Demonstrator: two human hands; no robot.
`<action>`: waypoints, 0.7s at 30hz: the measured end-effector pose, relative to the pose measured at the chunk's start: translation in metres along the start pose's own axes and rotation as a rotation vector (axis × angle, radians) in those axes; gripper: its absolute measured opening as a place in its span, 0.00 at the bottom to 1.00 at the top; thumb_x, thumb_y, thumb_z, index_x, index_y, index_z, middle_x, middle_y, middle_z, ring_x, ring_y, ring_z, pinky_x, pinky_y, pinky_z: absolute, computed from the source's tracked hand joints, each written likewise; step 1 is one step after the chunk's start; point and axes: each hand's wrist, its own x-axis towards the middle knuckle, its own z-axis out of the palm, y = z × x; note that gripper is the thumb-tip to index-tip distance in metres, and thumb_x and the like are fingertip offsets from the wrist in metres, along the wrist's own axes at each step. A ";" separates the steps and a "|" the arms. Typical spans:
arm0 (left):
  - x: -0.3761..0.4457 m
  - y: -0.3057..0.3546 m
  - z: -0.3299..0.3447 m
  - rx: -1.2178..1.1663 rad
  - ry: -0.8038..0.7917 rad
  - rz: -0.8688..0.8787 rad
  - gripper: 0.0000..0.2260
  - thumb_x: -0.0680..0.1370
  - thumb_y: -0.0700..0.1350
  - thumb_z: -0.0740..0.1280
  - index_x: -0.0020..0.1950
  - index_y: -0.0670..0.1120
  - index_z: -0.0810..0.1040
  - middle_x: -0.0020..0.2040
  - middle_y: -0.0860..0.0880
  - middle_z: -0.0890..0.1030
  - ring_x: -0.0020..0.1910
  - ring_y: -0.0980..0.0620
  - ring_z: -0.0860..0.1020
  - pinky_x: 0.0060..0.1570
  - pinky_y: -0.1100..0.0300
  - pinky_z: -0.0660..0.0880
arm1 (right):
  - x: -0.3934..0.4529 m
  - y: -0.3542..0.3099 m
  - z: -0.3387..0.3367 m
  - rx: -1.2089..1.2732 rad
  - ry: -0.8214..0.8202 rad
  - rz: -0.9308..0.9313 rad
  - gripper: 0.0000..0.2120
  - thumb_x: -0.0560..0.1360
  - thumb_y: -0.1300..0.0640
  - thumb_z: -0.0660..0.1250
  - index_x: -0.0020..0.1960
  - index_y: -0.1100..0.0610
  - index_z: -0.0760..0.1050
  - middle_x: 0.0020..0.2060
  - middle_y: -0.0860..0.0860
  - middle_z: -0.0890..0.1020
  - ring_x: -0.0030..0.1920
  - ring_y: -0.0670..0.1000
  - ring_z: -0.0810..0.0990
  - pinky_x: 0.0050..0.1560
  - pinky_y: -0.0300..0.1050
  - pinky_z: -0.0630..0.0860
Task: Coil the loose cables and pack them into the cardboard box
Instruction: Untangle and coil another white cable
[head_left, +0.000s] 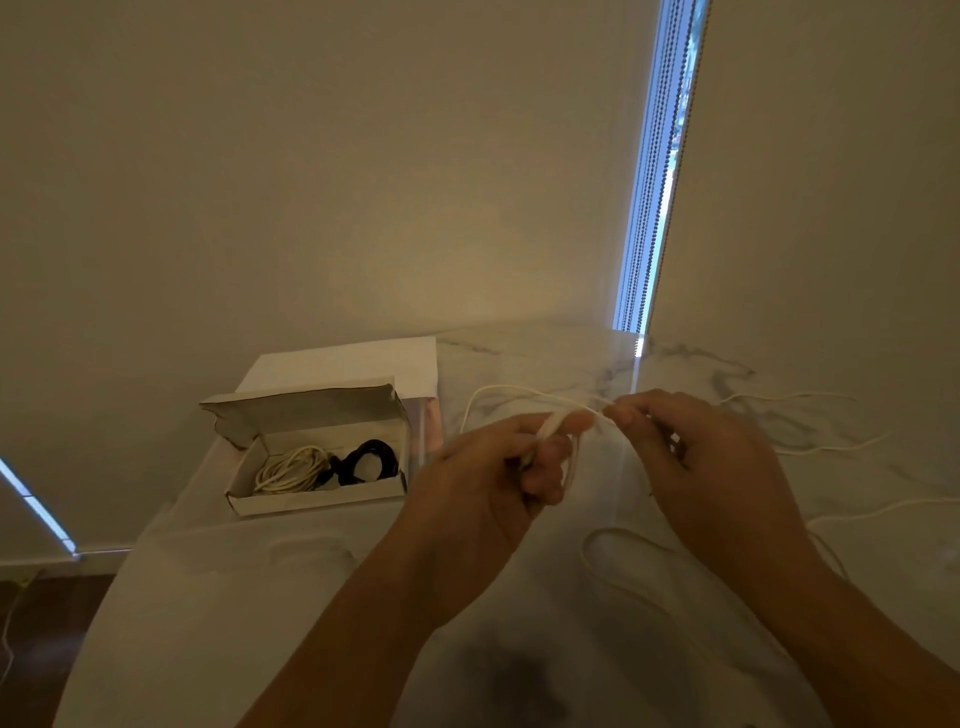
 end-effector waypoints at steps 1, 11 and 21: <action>-0.001 0.003 -0.001 -0.096 -0.002 0.011 0.17 0.77 0.40 0.57 0.61 0.31 0.73 0.35 0.50 0.72 0.32 0.57 0.69 0.37 0.64 0.70 | 0.000 0.002 0.001 -0.014 -0.023 -0.004 0.16 0.80 0.39 0.56 0.53 0.42 0.80 0.39 0.44 0.81 0.37 0.42 0.76 0.36 0.37 0.70; -0.002 0.016 -0.018 -0.364 0.260 0.192 0.19 0.81 0.40 0.59 0.69 0.33 0.71 0.44 0.47 0.75 0.38 0.57 0.71 0.45 0.65 0.75 | -0.019 -0.021 0.016 -0.082 -0.307 -0.126 0.18 0.79 0.39 0.57 0.63 0.40 0.77 0.48 0.40 0.85 0.45 0.43 0.82 0.45 0.37 0.75; 0.005 0.007 -0.028 -0.117 0.480 0.357 0.12 0.81 0.35 0.60 0.62 0.30 0.75 0.49 0.42 0.79 0.42 0.51 0.76 0.53 0.58 0.74 | -0.039 -0.048 0.018 -0.054 -0.422 -0.323 0.27 0.77 0.35 0.44 0.71 0.38 0.66 0.44 0.41 0.82 0.38 0.43 0.77 0.41 0.37 0.74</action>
